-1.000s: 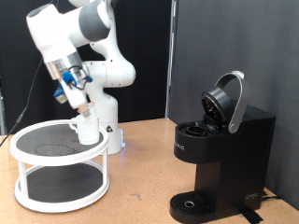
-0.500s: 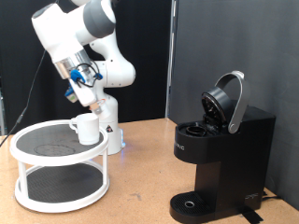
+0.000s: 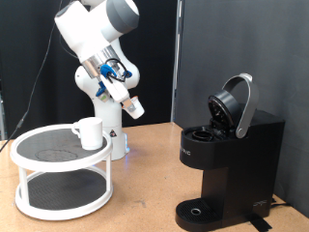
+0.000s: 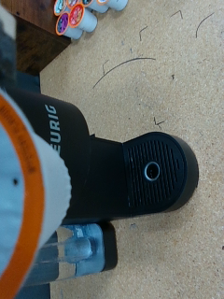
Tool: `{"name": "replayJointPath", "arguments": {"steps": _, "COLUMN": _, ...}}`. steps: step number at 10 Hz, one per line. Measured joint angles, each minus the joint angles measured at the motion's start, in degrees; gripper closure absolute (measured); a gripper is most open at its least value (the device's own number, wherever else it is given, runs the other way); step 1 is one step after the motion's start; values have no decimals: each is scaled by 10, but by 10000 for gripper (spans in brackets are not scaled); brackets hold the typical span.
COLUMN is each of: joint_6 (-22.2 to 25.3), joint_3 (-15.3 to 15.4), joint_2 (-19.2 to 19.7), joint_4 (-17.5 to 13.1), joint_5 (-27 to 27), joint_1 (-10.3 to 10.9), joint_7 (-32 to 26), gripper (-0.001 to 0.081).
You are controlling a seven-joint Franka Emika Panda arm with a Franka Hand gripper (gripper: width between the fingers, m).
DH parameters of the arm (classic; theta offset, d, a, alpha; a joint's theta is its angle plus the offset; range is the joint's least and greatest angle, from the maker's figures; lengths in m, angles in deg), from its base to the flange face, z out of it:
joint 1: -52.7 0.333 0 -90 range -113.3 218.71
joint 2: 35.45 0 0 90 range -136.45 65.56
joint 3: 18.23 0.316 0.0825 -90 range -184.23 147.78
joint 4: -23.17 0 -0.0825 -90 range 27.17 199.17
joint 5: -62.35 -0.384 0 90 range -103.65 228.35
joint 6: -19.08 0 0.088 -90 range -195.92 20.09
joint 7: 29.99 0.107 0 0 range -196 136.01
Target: Make a cup of coffee with the keurig machine
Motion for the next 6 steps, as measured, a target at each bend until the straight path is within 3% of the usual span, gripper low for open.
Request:
{"name": "replayJointPath", "arguments": {"steps": 3, "joint_6": 54, "joint_3": -12, "joint_2": 3, "joint_4": -6, "joint_5": -30, "joint_1": 3, "joint_7": -30, "gripper": 439}}
{"name": "replayJointPath", "arguments": {"steps": 6, "joint_6": 64, "joint_3": 4, "joint_2": 21, "joint_4": -34, "joint_5": -85, "joint_1": 26, "joint_7": -16, "gripper": 439}}
